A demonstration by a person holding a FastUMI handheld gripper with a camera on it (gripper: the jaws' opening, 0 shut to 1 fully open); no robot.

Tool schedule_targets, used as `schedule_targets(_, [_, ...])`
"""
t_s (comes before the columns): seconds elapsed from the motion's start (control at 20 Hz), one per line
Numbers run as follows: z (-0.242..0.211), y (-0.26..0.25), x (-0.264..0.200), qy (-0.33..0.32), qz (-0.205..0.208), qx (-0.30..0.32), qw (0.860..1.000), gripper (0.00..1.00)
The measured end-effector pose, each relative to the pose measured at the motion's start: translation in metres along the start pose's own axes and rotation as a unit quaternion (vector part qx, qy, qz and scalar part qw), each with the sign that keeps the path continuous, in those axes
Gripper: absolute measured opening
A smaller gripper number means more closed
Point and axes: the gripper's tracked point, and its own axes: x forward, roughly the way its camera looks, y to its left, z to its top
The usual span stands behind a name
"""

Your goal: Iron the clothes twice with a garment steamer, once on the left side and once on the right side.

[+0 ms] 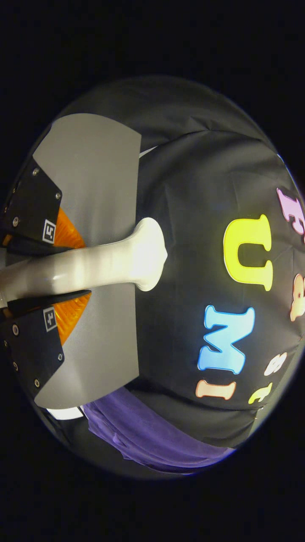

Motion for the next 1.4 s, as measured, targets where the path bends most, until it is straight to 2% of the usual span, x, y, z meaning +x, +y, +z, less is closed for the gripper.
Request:
schedule_targets(0.2, [-0.013,-0.006,-0.032,-0.049,-0.002,0.031,0.998,0.39])
schedule_targets(0.35, [-0.021,-0.027,-0.059,-0.094,-0.033,-0.003,0.995,0.39])
schedule_targets(0.85, [-0.058,-0.081,-0.129,-0.177,-0.065,-0.040,0.981,0.39])
schedule_targets(1.1, [-0.077,-0.120,-0.163,-0.187,-0.030,-0.058,0.980,0.38])
schedule_targets(1.4, [-0.104,-0.192,-0.222,-0.228,0.011,-0.059,0.972,0.38])
